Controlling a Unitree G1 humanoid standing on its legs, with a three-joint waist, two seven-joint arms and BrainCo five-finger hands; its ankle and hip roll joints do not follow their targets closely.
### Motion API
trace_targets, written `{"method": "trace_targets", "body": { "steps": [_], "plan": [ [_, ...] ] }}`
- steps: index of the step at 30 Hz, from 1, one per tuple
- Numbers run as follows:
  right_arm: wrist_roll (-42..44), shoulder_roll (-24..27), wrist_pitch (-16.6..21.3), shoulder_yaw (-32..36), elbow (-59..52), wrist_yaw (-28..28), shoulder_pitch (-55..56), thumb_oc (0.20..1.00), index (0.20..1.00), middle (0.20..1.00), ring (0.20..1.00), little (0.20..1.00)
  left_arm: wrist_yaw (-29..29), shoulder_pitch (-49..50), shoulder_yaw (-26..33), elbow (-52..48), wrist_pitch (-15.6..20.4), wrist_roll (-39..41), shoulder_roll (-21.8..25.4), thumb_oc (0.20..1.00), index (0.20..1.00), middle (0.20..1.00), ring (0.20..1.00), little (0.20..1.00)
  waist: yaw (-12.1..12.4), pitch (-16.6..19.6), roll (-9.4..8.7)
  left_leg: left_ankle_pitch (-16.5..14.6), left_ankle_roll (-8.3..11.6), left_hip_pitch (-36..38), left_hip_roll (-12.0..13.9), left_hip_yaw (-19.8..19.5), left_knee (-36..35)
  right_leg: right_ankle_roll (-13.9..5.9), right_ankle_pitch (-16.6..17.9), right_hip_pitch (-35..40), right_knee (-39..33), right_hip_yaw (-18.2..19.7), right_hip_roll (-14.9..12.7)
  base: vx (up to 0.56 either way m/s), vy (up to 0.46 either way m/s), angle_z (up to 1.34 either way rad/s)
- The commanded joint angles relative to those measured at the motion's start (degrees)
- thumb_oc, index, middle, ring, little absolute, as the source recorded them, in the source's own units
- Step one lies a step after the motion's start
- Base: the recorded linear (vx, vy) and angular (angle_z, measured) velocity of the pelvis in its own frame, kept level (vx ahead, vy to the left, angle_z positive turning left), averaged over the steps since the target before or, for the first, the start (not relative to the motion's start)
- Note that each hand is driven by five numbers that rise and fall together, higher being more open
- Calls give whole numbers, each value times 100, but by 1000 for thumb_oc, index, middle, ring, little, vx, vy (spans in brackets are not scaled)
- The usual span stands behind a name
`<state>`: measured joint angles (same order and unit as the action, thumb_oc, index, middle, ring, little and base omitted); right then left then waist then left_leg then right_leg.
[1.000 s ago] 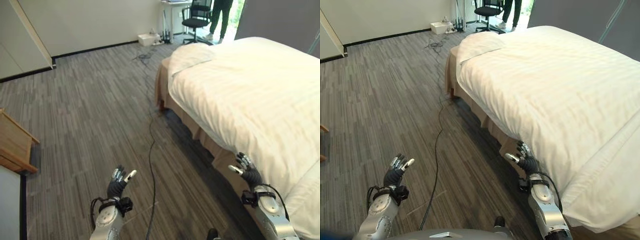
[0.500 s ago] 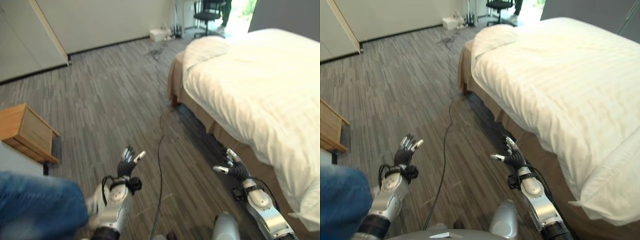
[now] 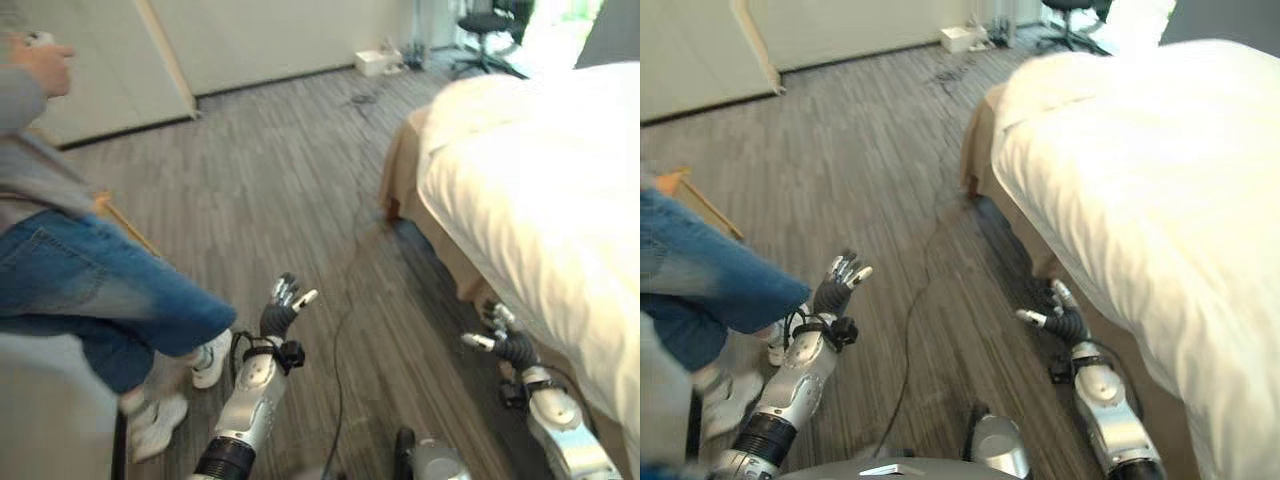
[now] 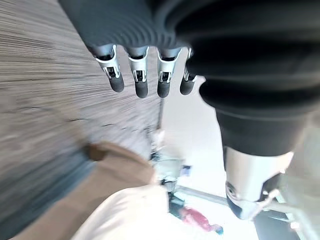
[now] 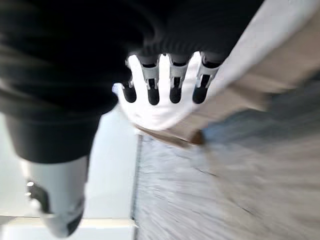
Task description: Making the bed.
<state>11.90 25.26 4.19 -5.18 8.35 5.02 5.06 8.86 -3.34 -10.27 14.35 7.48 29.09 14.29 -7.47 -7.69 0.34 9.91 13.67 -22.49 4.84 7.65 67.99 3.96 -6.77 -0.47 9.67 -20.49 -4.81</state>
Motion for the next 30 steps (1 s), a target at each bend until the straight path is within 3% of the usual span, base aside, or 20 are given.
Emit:
{"method": "trace_targets", "body": {
  "steps": [1,2,5,6,9,11,14,15,16,17,18,20,22,23,25,26,28,29,30],
  "plan": [
    [238,33,336,-327,-316,205,-302,1000,1000,1000,1000,1000,58,-356,21,-144,348,215,269,1000,1000,1000,1000,1000,71,16,-299,-256,-462,1591,184,696,-2217,-441,1008,160,-1095,174,110,386,13,-113],
    [323,21,395,-348,-358,182,-314,1000,1000,1000,1000,1000,18,-385,3,-109,357,220,299,1000,1000,1000,1000,1000,137,0,-316,-338,-559,1236,416,801,-2802,-485,933,311,-1120,306,153,569,41,-90],
    [192,-13,422,-369,-336,141,-231,1000,1000,1000,1000,1000,-3,-505,-69,80,377,172,349,1000,1000,1000,1000,1000,135,23,-230,-531,-801,1217,641,948,-4618,-666,605,546,-980,621,134,564,201,-57],
    [108,-26,445,-399,-305,135,-209,1000,1000,1000,1000,1000,23,-548,-32,132,407,100,359,1000,1000,1000,1000,1000,137,10,-130,-256,-752,1145,733,835,-5564,-738,421,694,-953,766,184,559,257,-39],
    [-12,-31,422,-382,-241,104,-127,1000,1000,1000,1000,1000,73,-493,21,101,487,93,324,1000,1000,1000,1000,1000,158,35,-7,381,-527,1247,1009,557,-6994,-832,183,961,-921,1169,119,558,308,-71],
    [-69,29,435,-312,-224,106,-104,1000,1000,1000,1000,1000,90,-366,155,37,533,103,338,1000,1000,1000,1000,1000,221,85,43,565,-348,1021,1293,244,-7249,-938,18,1168,-843,1456,-98,629,346,-101],
    [-93,3,395,-233,-154,71,-53,1000,1000,1000,1000,1000,106,-117,385,91,519,48,436,1000,1000,1000,1000,1000,332,192,74,848,-153,1139,1569,212,-7101,-1074,-215,1487,-771,1793,-322,589,337,-93],
    [-38,-50,381,-165,-171,30,16,1000,1000,1000,1000,1000,66,-66,453,81,488,61,463,1000,1000,1000,1000,1000,317,260,99,713,-208,1138,1561,363,-6918,-1147,-293,1600,-766,1797,-419,585,413,-65],
    [-81,-87,338,-126,-160,21,73,1000,1000,1000,1000,1000,39,-23,451,78,468,54,491,1000,1000,1000,1000,1000,343,298,77,613,-257,1055,1473,429,-6647,-1226,-218,1642,-590,1812,-596,576,448,-53],
    [-128,-139,300,-126,-175,5,100,1000,1000,1000,1000,1000,30,24,451,139,452,27,540,1000,1000,1000,1000,1000,344,339,6,316,-417,923,1332,494,-6284,-1315,-16,1558,-235,1866,-832,505,406,-30],
    [-177,-176,283,-149,-176,17,85,1000,1000,1000,1000,1000,57,26,438,143,451,29,541,1000,1000,1000,1000,1000,348,316,-22,191,-544,1010,1263,578,-6182,-1339,280,1328,316,1839,-1015,447,425,-17],
    [2,-307,283,-208,-212,76,-59,1000,1000,1000,1000,1000,148,-58,430,126,437,47,583,1000,1000,1000,1000,1000,359,256,-52,-119,-890,1255,995,993,-6154,-1220,1641,686,1490,1996,-1349,423,479,-53],
    [211,-415,296,-375,-153,12,-245,1000,1000,1000,1000,1000,214,-63,478,106,402,-52,666,1000,1000,1000,1000,1000,300,75,-11,-386,-1129,1748,656,1213,-6285,-1173,2146,86,2125,1640,-1668,397,496,-41],
    [210,-427,259,-422,-145,7,-273,1000,1000,1000,1000,1000,233,-34,542,85,387,-90,716,1000,1000,1000,1000,1000,224,5,17,-440,-1181,1959,560,1254,-6427,-1157,2064,-221,2286,1539,-1656,424,462,-30],
    [374,-425,269,-449,-221,-138,-246,1000,1000,1000,1000,1000,182,18,622,116,364,-71,769,1000,1000,1000,1000,1000,38,-102,79,-517,-1196,2329,440,1387,-6719,-1142,1596,-760,2177,1156,-1369,407,371,-17],
    [487,-427,288,-443,-219,-217,-211,1000,1000,1000,1000,1000,151,23,653,201,347,-94,773,1000,1000,1000,1000,1000,1,-121,82,-566,-1174,2528,343,1525,-6903,-1117,1305,-938,1918,613,-1268,346,269,-26],
    [482,-396,276,-389,-201,-253,-87,1000,1000,1000,1000,1000,70,92,671,162,297,-162,743,1000,1000,1000,1000,1000,-22,-96,36,-763,-1092,2802,160,1503,-7112,-1180,865,-822,1227,-73,-1109,364,174,-30],
    [497,-385,267,-345,-157,-258,12,1000,1000,1000,1000,1000,-23,176,625,91,270,-199,669,1000,1000,1000,1000,1000,-104,-70,30,-825,-1036,2872,150,1442,-7111,-1137,746,-716,538,-44,-738,305,17,6],
    [461,-349,265,-335,-128,-285,56,1000,1000,1000,1000,1000,-44,179,612,111,288,-286,649,1000,1000,1000,1000,1000,-76,-52,-10,-862,-1014,2885,129,1424,-7081,-1121,754,-536,82,-31,-599,186,-58,20]
  ]
}}
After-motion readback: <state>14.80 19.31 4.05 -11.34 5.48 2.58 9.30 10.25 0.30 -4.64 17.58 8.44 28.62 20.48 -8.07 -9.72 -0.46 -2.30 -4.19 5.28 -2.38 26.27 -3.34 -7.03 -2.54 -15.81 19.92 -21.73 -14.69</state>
